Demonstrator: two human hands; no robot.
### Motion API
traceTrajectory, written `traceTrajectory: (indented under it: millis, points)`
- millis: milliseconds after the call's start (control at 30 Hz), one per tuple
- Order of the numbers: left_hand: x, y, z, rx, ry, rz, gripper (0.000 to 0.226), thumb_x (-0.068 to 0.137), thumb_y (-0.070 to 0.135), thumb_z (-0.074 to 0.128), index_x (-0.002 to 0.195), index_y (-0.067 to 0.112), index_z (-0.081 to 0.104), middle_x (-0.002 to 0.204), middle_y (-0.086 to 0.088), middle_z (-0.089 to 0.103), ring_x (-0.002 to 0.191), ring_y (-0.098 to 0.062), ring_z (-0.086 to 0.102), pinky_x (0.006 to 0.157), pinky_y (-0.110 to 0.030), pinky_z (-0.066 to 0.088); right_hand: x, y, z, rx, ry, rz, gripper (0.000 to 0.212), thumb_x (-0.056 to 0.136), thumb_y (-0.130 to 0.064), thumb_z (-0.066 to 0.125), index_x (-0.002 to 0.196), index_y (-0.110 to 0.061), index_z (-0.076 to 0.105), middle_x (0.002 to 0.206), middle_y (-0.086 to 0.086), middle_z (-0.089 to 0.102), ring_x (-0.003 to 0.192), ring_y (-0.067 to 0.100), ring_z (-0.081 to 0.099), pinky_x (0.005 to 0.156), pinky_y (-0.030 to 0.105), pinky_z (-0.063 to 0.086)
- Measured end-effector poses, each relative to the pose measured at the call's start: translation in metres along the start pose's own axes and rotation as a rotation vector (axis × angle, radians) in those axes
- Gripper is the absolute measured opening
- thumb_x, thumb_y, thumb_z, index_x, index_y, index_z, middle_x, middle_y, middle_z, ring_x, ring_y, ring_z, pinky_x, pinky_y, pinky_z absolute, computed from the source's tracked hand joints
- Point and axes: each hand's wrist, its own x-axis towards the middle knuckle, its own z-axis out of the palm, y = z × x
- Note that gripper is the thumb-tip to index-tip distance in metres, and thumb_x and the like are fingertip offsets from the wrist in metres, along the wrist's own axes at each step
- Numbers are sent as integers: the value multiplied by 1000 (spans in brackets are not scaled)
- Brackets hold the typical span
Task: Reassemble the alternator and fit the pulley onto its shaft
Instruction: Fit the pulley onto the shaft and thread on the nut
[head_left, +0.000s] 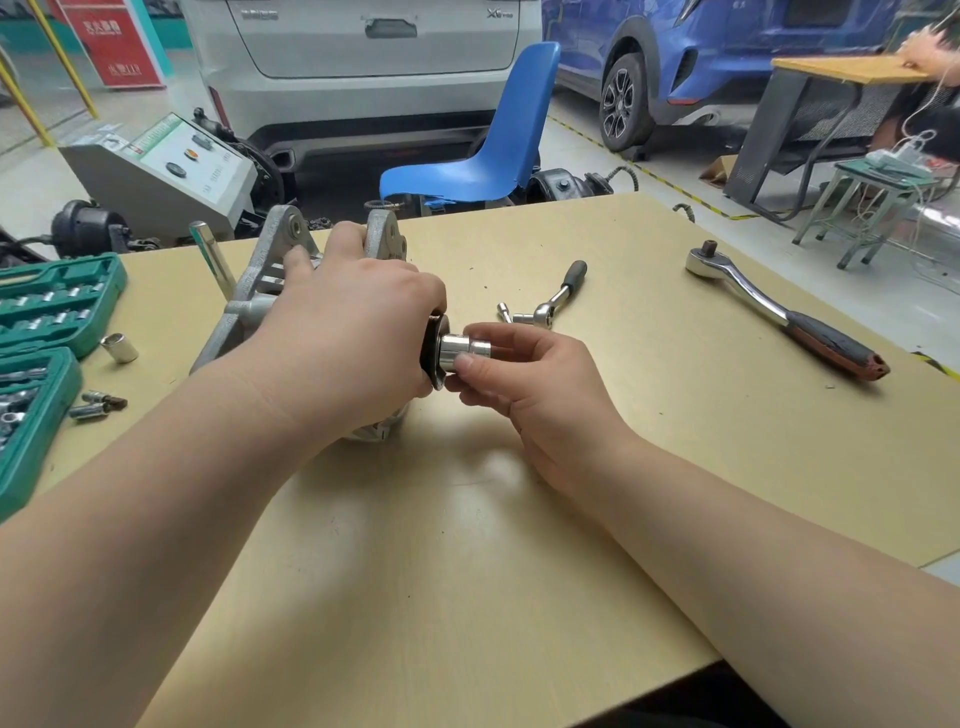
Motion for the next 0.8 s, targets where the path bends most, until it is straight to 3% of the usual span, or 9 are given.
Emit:
traceTrajectory:
  millis: [133, 333, 467, 667, 733, 800]
  points:
    - [0, 1, -1, 5, -10, 4, 38, 94, 50, 78, 128, 35, 69, 123, 8, 68, 129, -30, 35, 110, -60, 41, -3, 1, -3, -131, -4, -59, 40, 79, -6, 81, 118, -8, 73, 101, 11, 80, 81, 30, 78, 86, 45, 62]
    - [-1, 1, -1, 21, -15, 1, 43, 93, 52, 78, 131, 34, 68, 126, 7, 68, 131, -31, 34, 109, -60, 41, -1, -5, -3, -181, 23, -110, 25, 89, -3, 80, 110, -13, 74, 87, 5, 77, 74, 24, 77, 61, 27, 56]
    - [-1, 2, -2, 27, -8, 0, 41, 94, 52, 77, 130, 35, 68, 124, 8, 68, 129, -30, 35, 108, -59, 41, 1, -3, -5, -160, 26, -73, 16, 86, -16, 85, 98, -6, 78, 78, 6, 76, 67, 22, 71, 61, 30, 53]
    - [-2, 1, -3, 13, -4, 6, 39, 94, 51, 78, 128, 35, 69, 121, 9, 68, 127, -29, 35, 109, -59, 41, 3, -4, -8, -109, 3, -76, 30, 87, -8, 80, 116, -3, 74, 96, 10, 79, 75, 22, 73, 67, 28, 55]
    - [-3, 1, -3, 15, -3, 4, 40, 94, 51, 78, 129, 34, 69, 123, 8, 68, 129, -30, 35, 111, -60, 40, 4, -7, -10, -107, 2, -78, 32, 87, -8, 81, 117, -5, 72, 93, 11, 80, 76, 26, 76, 65, 28, 56]
    - [-3, 2, -3, 18, -9, 1, 42, 94, 51, 79, 131, 34, 68, 126, 7, 67, 133, -31, 34, 112, -61, 39, 5, -9, -10, -115, 1, -51, 22, 89, -15, 83, 107, -5, 74, 83, 13, 78, 71, 29, 75, 59, 27, 55]
